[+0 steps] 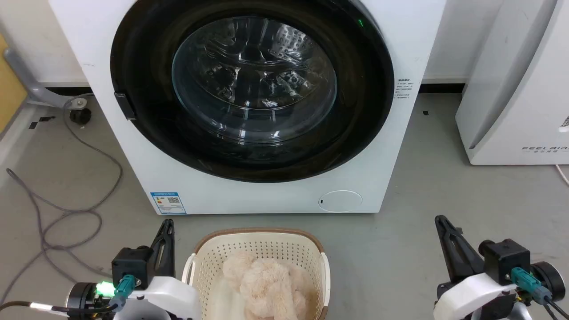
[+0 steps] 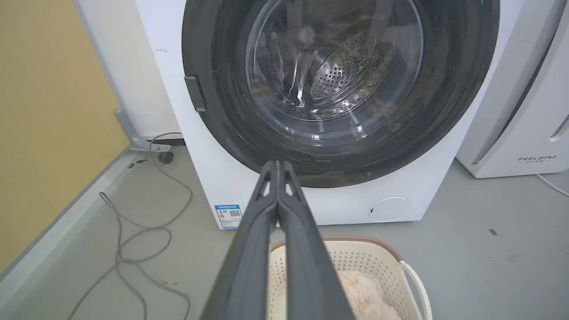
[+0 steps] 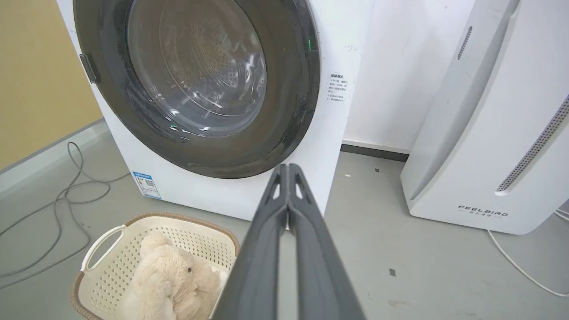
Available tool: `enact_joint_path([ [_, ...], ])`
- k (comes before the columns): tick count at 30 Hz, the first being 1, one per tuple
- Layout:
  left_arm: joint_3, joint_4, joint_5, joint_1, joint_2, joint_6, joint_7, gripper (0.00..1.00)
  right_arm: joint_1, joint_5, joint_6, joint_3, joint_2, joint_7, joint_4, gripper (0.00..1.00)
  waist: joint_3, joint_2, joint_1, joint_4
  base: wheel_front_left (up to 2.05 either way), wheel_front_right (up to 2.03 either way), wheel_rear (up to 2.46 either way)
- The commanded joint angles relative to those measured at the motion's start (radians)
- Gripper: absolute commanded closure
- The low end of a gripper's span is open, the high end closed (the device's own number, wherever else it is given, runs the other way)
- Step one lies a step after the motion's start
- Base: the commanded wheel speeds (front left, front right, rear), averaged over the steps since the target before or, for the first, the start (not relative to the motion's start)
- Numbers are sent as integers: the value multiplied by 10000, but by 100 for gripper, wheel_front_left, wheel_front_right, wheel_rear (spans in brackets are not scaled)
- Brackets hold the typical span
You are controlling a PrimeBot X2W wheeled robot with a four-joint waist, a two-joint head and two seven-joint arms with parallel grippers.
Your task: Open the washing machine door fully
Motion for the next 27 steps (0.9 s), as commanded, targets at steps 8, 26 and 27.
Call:
enact_joint_path([
  [8, -22, -45, 28, -54, -1, -43, 3, 0, 40, -78, 8, -30, 9, 14, -45, 0, 0, 0, -1, 0, 0, 0, 0],
  [26, -263, 276, -235, -102, 0, 85, -340, 0, 64, 374, 1, -46, 1, -334, 229, 100, -3, 0, 0, -6, 0, 0, 0],
  [27, -279, 290, -250, -108, 0, 91, -361, 0, 66, 418, 1, -52, 1, -356, 243, 100, -4, 0, 0, -5, 0, 0, 0],
])
